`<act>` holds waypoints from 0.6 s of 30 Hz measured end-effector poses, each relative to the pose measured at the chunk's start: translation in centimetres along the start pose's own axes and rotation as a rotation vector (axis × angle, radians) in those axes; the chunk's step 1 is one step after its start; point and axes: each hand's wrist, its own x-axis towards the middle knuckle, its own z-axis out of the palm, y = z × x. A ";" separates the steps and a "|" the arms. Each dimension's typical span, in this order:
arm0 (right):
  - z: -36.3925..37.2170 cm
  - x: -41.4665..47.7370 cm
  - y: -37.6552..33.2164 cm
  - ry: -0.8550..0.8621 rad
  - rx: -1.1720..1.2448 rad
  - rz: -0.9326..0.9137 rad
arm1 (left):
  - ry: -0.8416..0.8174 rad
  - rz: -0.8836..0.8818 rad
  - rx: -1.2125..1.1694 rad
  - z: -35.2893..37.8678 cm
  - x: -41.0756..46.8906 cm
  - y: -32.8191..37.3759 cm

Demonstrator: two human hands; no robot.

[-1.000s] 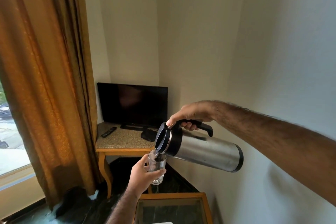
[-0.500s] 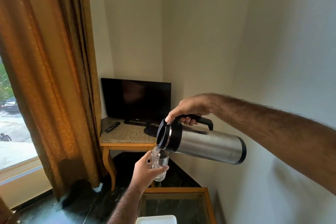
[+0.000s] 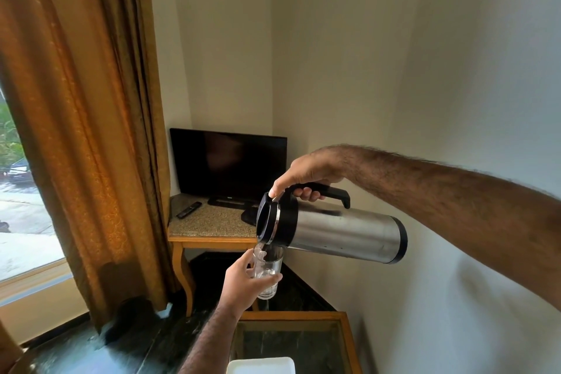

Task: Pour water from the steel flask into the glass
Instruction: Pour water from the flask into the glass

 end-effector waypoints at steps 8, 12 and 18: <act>0.0 0.7 0.4 0.056 0.042 -0.037 | 0.018 -0.014 -0.010 -1.0 0.3 0.3; 0.0 0.7 0.4 0.055 0.030 -0.035 | 0.024 -0.012 -0.010 -1.3 0.4 0.5; -0.2 0.7 0.3 0.053 0.034 -0.038 | 0.037 -0.003 -0.014 -0.9 0.7 0.3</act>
